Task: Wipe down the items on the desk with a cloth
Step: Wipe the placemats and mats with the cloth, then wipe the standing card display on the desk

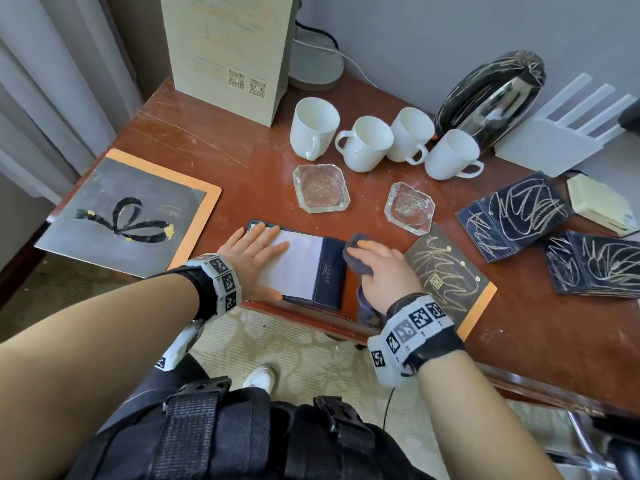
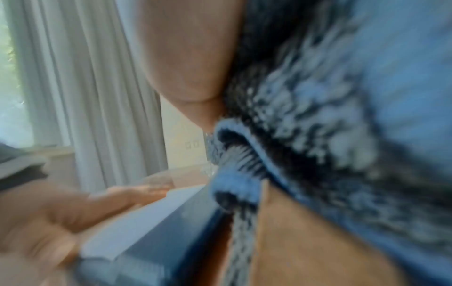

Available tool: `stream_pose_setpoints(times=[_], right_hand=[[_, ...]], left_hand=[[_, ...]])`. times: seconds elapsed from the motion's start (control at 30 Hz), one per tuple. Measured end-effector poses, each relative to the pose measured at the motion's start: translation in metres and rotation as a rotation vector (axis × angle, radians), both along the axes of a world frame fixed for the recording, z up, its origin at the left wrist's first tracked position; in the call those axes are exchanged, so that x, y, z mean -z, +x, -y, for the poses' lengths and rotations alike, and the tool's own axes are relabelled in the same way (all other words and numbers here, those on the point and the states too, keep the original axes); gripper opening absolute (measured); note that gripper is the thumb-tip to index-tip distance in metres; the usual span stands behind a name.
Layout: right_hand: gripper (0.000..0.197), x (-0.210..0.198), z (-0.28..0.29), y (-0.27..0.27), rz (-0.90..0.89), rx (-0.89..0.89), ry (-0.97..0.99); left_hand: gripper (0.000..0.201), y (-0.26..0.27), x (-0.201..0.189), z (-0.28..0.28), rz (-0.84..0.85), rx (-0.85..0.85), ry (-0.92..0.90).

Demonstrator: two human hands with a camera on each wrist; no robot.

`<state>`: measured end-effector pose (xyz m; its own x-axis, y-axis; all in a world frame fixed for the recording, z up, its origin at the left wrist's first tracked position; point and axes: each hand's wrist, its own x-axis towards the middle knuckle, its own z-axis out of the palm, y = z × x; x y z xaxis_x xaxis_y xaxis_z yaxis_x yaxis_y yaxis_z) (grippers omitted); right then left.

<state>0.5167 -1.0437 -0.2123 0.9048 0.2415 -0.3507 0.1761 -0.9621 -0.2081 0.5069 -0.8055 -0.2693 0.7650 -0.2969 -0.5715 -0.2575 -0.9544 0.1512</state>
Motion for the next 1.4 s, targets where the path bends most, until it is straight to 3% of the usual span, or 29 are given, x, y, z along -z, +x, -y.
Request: stream_pose_setpoints(times=[0.13, 0.27, 0.4, 0.5, 0.63, 0.8, 0.93, 1.0, 1.17, 1.4], right_hand=[[0.063, 0.016, -0.031, 0.019, -0.076, -0.054, -0.030], [0.064, 0.022, -0.027, -0.017, -0.046, -0.196, -0.055], [0.061, 0.008, -0.002, -0.042, -0.214, -0.260, -0.018], [0.059, 0.000, 0.012, -0.028, -0.138, -0.115, 0.002], [0.058, -0.013, 0.013, -0.017, 0.021, 0.151, 0.247], [0.060, -0.037, 0.010, -0.013, 0.186, 0.282, 0.517], [0.057, -0.063, -0.002, -0.004, 0.222, 0.228, 0.685], [0.055, -0.075, -0.012, 0.007, 0.273, 0.160, 0.703], [0.050, -0.097, -0.050, 0.042, 0.321, 0.069, 0.799], [0.044, -0.115, -0.123, 0.093, 0.258, 0.068, 0.910]], left_hand=[[0.093, 0.000, 0.000, 0.002, 0.008, -0.004, 0.021], [0.093, 0.000, 0.002, 0.003, 0.019, -0.009, 0.023], [0.093, -0.001, 0.004, 0.003, 0.023, -0.015, 0.011], [0.091, 0.003, -0.004, 0.008, -0.001, -0.003, 0.010], [0.090, 0.014, -0.014, 0.023, 0.002, -0.001, -0.008], [0.079, 0.023, -0.029, 0.031, 0.056, 0.016, 0.010], [0.061, 0.038, -0.067, 0.024, 0.085, -0.167, -0.333], [0.055, 0.046, -0.094, 0.016, 0.118, -0.243, -0.437], [0.045, 0.061, -0.138, -0.028, 0.227, -0.286, -0.384], [0.041, 0.103, -0.172, -0.132, 0.283, -0.549, -0.419]])
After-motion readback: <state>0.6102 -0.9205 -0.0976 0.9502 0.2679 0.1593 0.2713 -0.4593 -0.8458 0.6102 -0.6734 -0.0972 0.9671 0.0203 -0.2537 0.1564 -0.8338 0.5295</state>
